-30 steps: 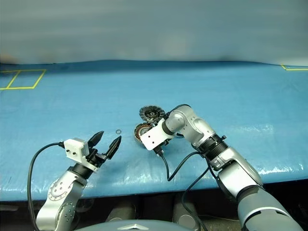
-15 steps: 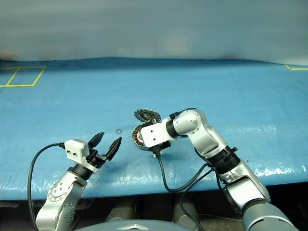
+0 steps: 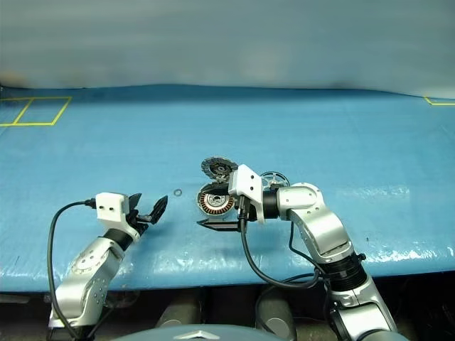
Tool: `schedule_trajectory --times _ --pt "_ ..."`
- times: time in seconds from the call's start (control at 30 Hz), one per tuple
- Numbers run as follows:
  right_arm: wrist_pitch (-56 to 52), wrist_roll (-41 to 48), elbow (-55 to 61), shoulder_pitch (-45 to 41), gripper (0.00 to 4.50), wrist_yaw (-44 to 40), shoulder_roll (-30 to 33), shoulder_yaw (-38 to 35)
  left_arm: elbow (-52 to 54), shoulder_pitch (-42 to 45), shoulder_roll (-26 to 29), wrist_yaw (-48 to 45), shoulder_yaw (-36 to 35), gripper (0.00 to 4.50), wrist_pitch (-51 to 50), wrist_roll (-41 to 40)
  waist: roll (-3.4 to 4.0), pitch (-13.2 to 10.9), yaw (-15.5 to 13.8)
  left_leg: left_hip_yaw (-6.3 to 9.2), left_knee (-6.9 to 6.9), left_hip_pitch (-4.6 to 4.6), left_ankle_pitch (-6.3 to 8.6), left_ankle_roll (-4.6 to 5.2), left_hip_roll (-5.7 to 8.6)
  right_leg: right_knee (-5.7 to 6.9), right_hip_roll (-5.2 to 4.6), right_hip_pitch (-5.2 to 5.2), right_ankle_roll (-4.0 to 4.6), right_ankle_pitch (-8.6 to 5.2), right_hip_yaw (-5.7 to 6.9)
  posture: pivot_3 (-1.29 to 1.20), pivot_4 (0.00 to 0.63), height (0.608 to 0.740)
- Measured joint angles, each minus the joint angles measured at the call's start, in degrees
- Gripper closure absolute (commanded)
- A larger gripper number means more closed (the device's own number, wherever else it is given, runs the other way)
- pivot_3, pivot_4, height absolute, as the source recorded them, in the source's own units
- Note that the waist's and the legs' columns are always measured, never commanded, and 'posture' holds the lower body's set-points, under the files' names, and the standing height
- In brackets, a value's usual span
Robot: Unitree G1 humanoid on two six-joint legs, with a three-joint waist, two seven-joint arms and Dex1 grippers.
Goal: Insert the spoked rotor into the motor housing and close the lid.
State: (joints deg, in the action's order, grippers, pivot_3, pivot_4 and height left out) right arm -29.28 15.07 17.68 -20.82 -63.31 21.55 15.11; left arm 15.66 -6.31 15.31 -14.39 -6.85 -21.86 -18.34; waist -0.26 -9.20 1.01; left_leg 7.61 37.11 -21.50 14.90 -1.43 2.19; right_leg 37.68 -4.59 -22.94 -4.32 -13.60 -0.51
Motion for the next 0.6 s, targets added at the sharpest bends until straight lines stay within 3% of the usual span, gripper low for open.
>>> schedule_trajectory --times 0.4,0.6 --pt "-0.2 4.4 -1.8 1.5 0.82 -0.7 2.3 2.4 -9.3 5.9 5.5 -13.1 4.8 0.31 -1.2 0.4 0.0 0.0 0.2 0.01 -0.04 -0.03 0.01 0.01 0.01 -0.05 -0.01 -0.02 0.12 0.07 -0.01 0.0 0.15 0.74" --pt "0.1 2.9 -6.9 4.2 0.82 -0.2 3.6 5.7 -13.4 8.2 6.9 -14.1 4.9 0.31 1.6 2.7 0.0 0.0 0.3 -0.01 -0.02 -0.01 -0.02 -0.02 0.01 -0.01 -0.01 -0.02 0.01 0.03 -0.03 0.0 0.15 0.74"
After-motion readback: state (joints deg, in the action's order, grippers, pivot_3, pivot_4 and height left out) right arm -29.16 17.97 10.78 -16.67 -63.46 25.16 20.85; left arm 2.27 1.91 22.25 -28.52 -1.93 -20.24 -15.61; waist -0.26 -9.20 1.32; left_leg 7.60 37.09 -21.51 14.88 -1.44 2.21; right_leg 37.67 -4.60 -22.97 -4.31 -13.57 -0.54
